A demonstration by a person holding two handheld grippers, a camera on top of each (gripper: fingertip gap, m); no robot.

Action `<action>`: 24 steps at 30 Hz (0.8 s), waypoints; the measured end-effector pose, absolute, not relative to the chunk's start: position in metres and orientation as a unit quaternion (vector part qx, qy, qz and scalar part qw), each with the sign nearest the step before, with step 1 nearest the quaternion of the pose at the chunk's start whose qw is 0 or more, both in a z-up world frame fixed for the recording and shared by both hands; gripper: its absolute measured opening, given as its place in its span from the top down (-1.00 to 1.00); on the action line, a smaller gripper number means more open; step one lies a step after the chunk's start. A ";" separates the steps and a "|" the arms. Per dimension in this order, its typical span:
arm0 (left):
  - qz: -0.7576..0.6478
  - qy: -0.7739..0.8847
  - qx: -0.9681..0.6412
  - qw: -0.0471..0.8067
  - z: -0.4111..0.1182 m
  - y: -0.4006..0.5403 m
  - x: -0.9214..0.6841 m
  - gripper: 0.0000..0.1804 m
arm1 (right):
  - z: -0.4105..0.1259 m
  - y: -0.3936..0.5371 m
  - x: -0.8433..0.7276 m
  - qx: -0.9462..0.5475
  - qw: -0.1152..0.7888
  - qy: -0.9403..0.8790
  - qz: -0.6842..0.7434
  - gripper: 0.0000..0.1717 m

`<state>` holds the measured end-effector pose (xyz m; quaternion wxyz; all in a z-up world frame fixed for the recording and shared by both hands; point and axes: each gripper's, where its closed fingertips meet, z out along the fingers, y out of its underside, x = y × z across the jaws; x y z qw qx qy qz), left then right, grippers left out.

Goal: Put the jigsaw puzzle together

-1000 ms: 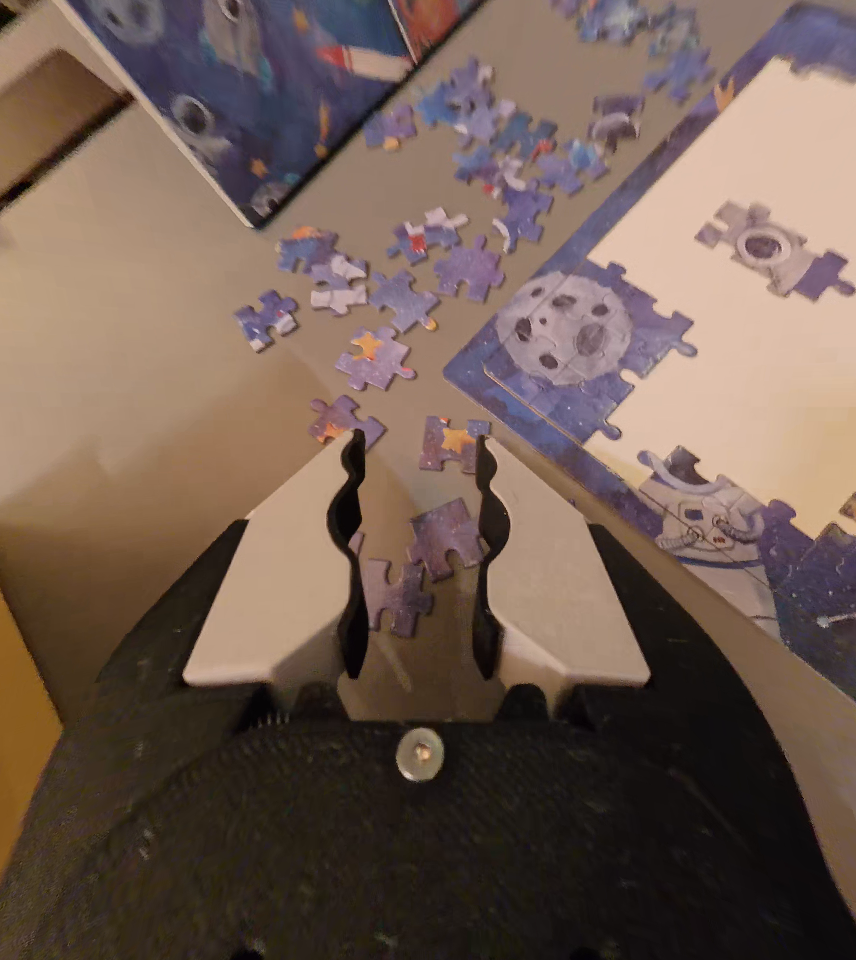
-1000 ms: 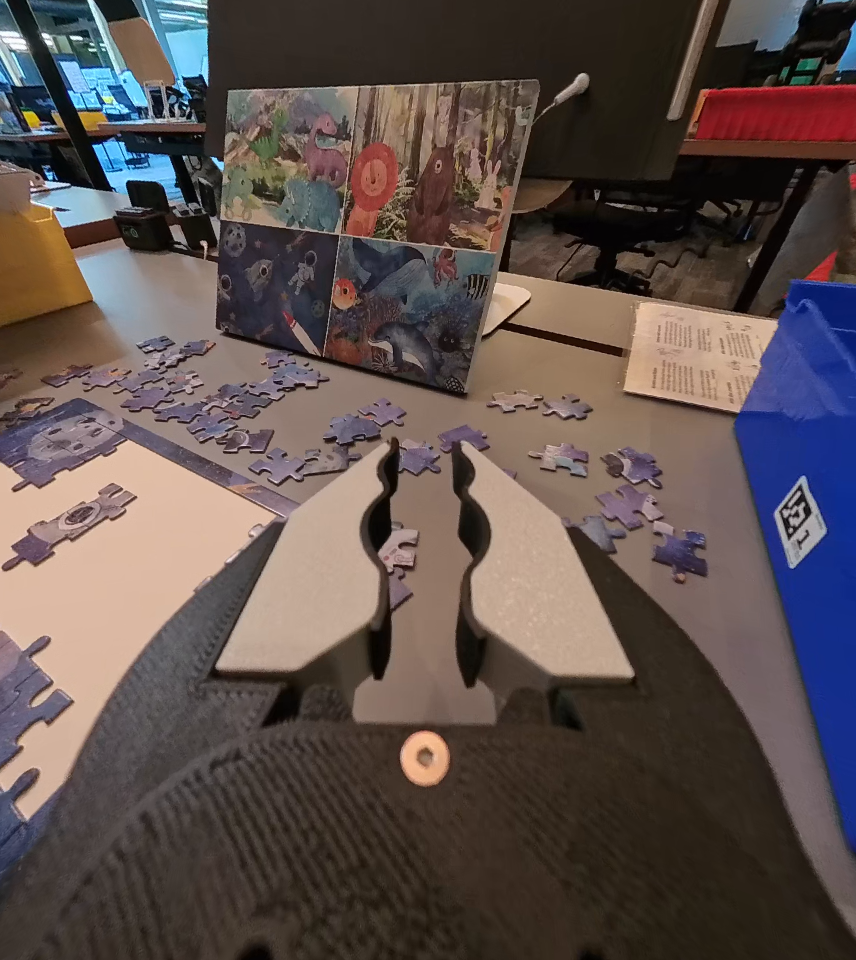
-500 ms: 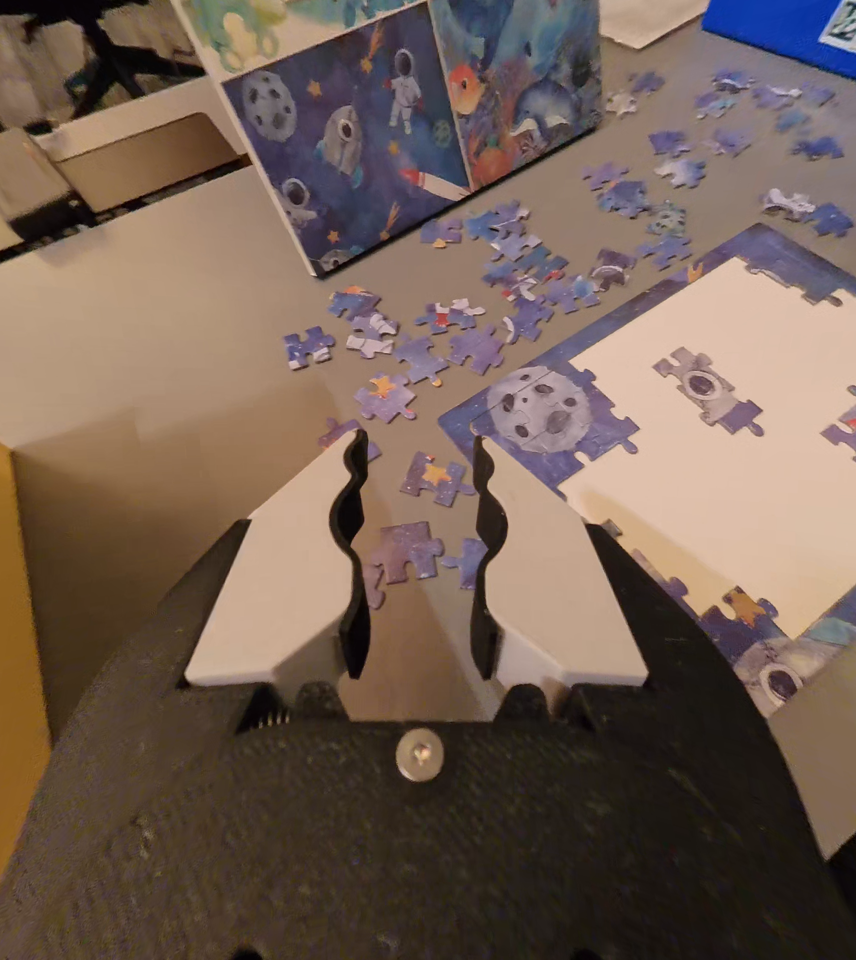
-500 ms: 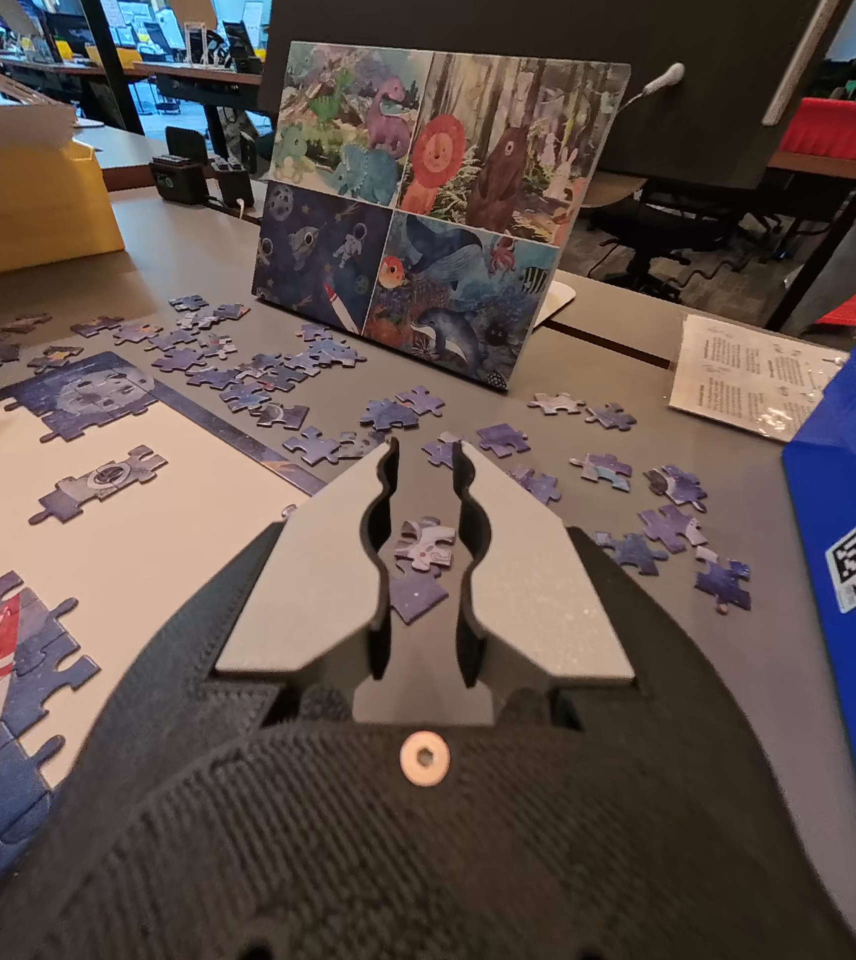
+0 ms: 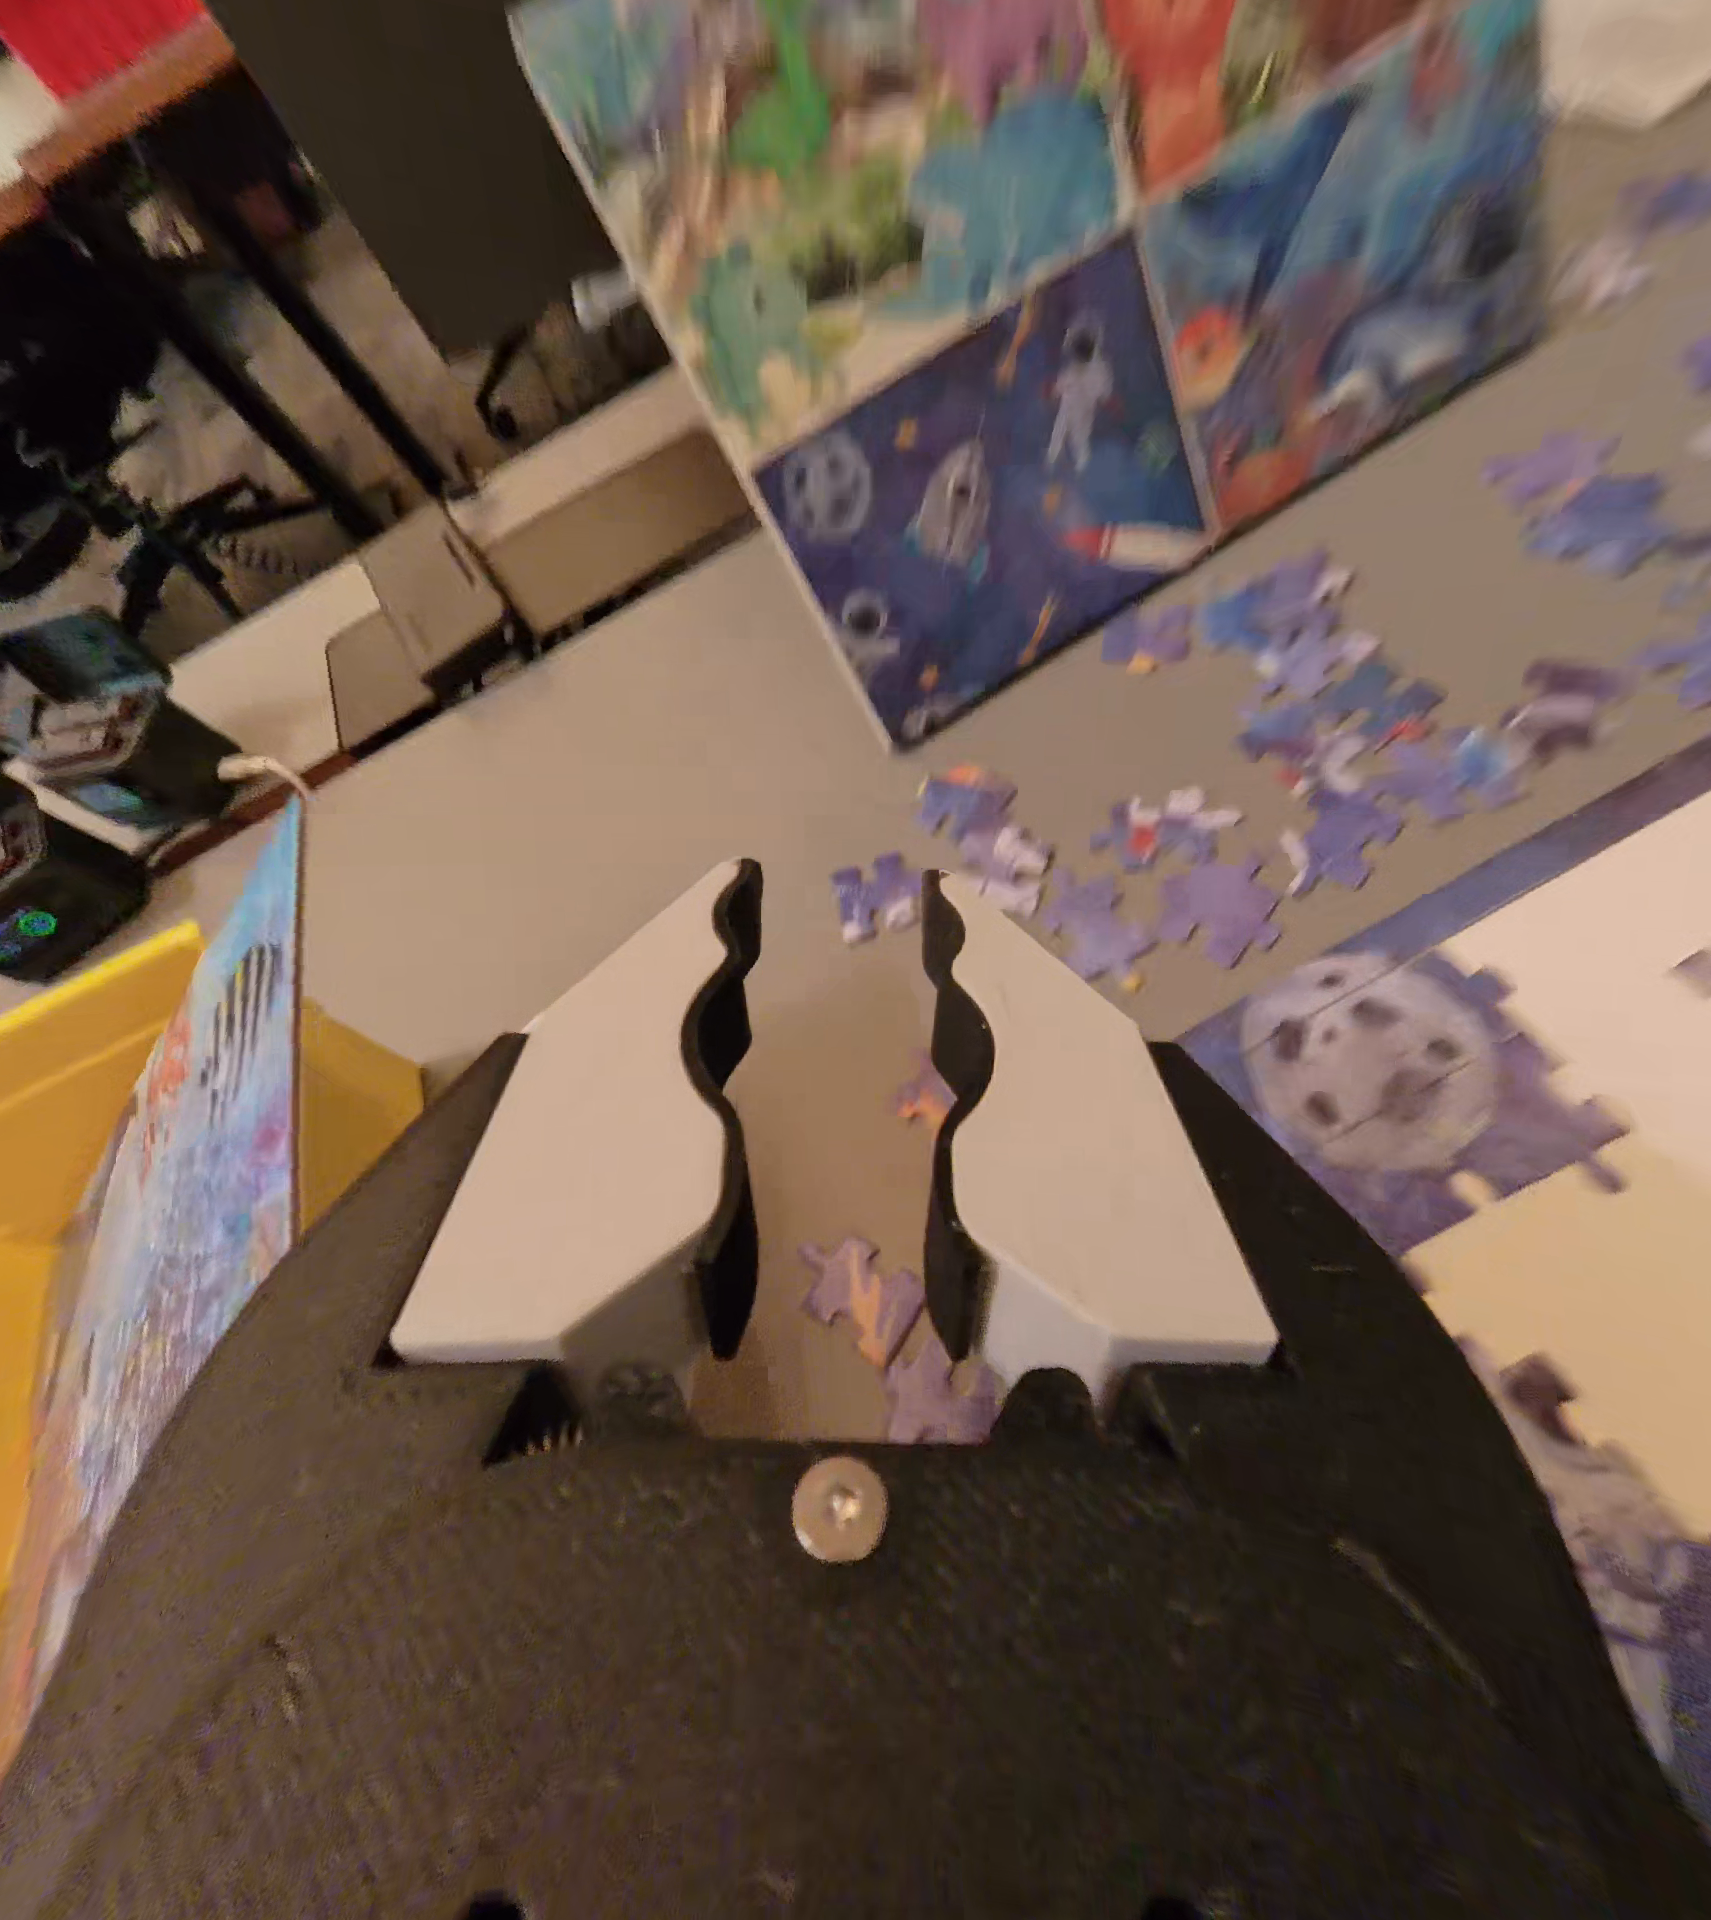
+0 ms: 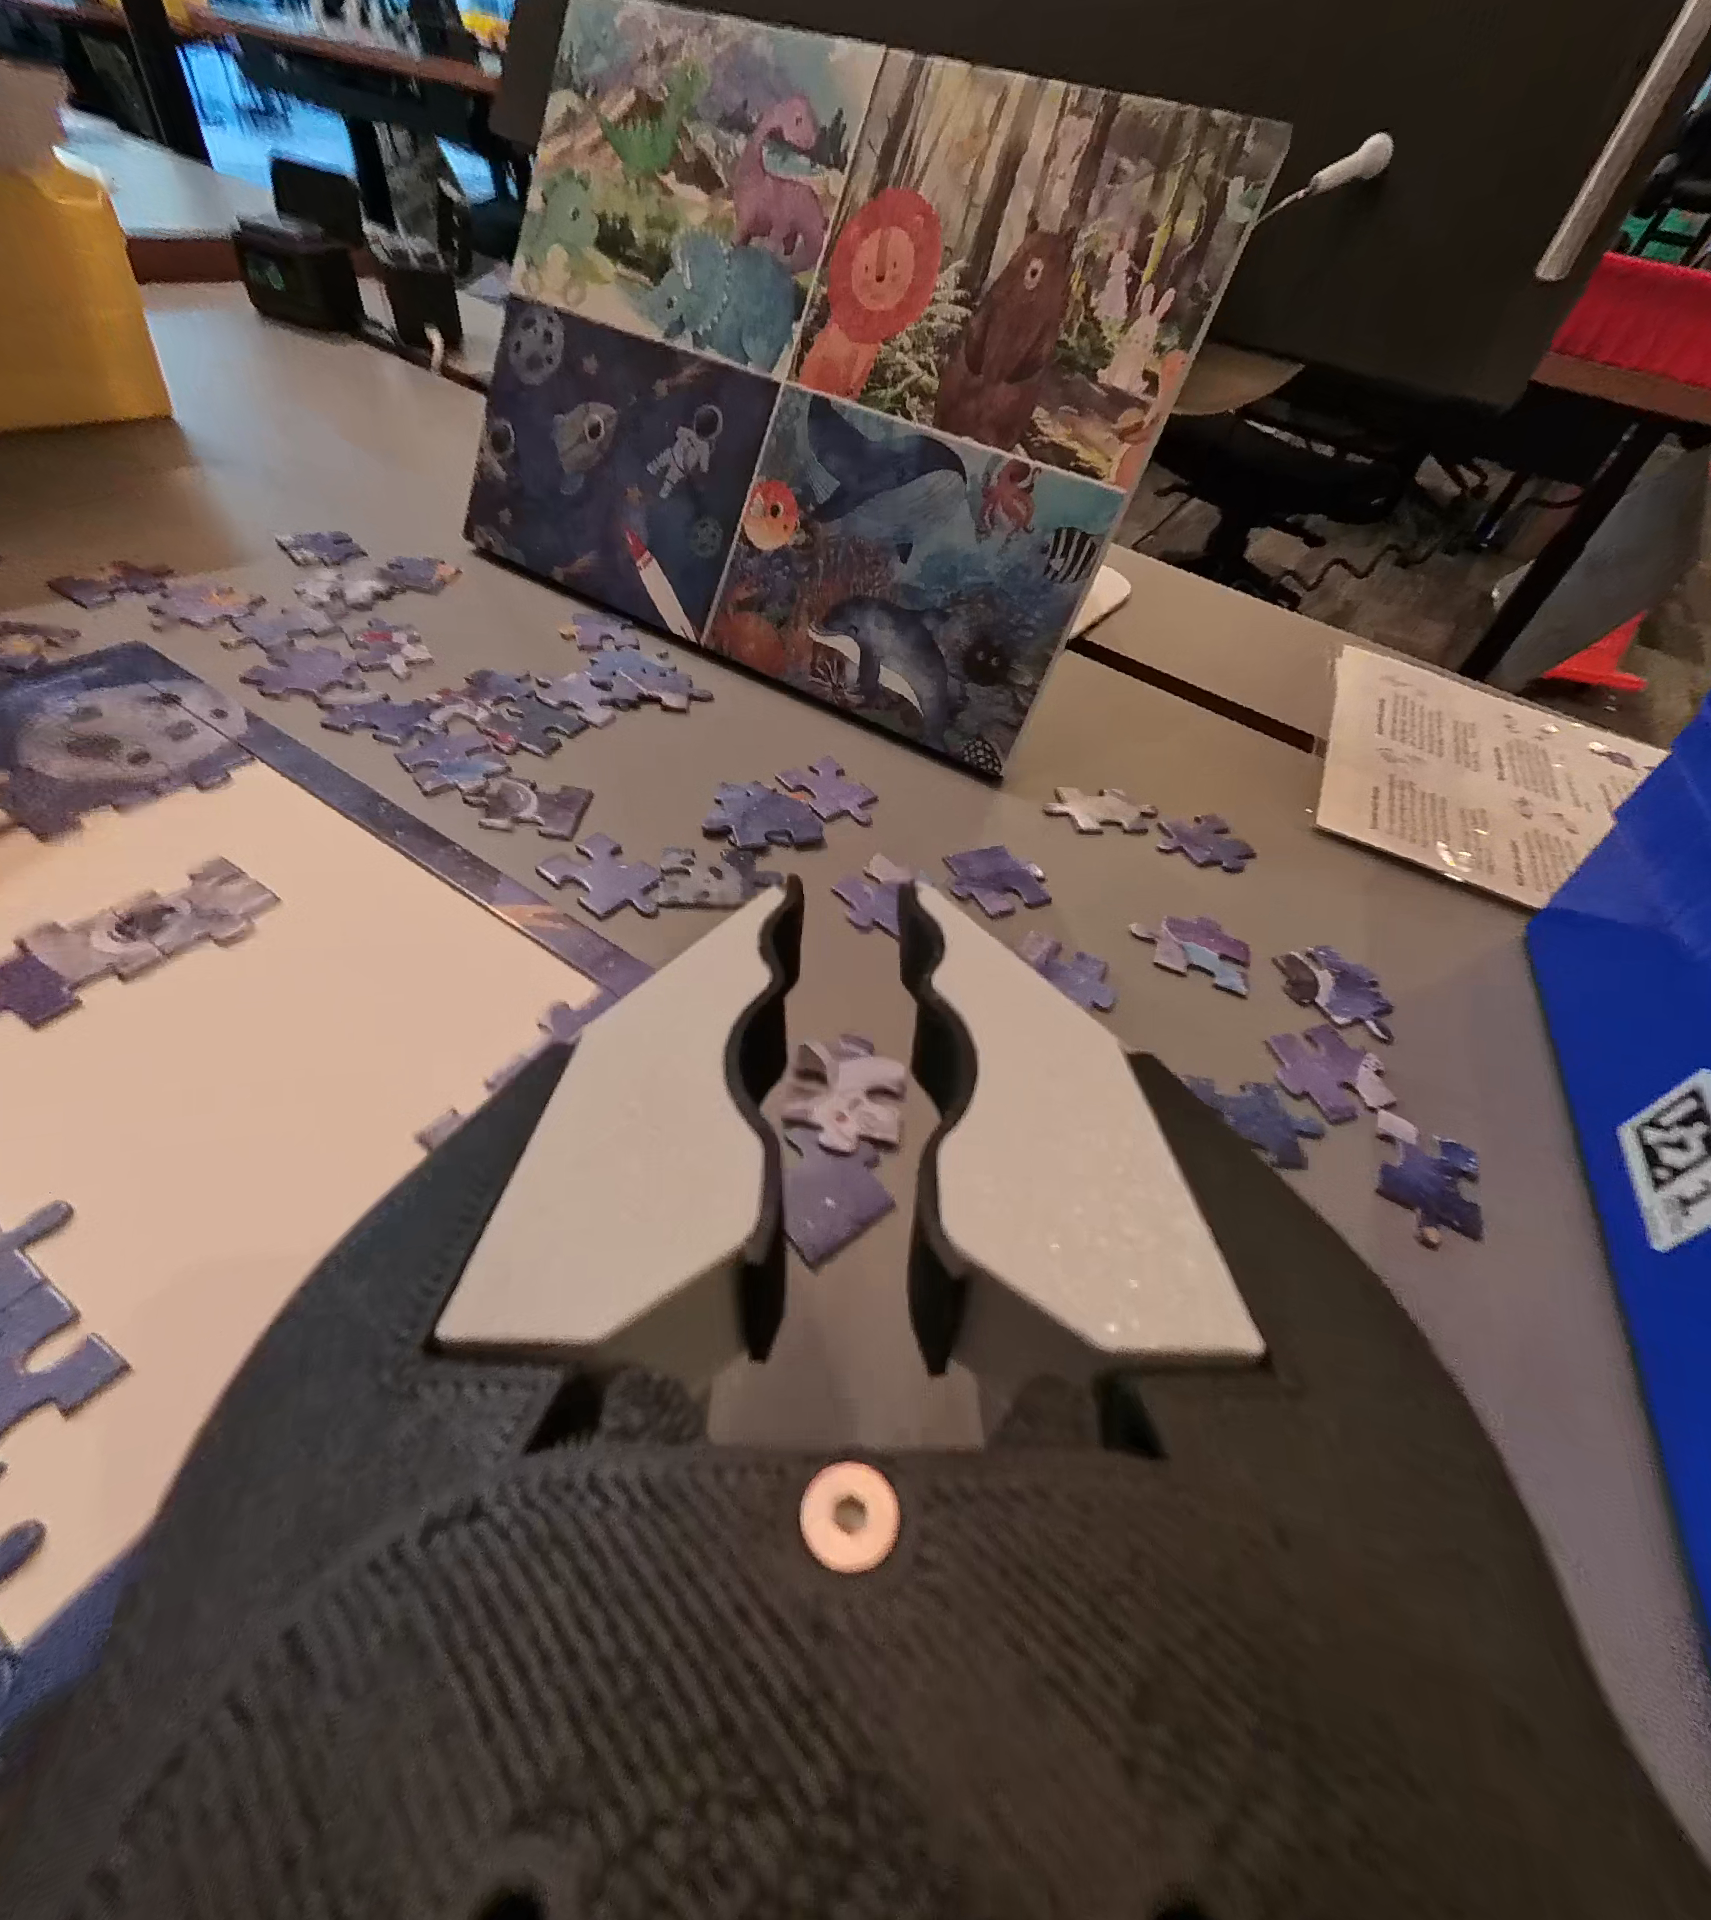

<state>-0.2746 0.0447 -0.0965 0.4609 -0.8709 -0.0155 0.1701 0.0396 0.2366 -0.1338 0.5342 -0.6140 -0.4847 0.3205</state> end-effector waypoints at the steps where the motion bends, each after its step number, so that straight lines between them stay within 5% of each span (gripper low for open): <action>1: 0.177 -0.016 -0.882 0.436 -0.110 0.042 -0.283 0.67 | -0.130 0.234 0.035 -0.612 0.532 -0.477 0.339 0.81; 10: 0.080 -0.053 -0.891 0.444 -0.158 0.046 -0.303 0.85 | -0.086 0.177 -0.081 -0.540 0.483 -0.546 0.420 0.72; 24: 0.061 -0.043 -0.891 0.447 -0.189 0.057 -0.303 0.90 | -0.098 0.171 -0.091 -0.528 0.474 -0.536 0.457 0.78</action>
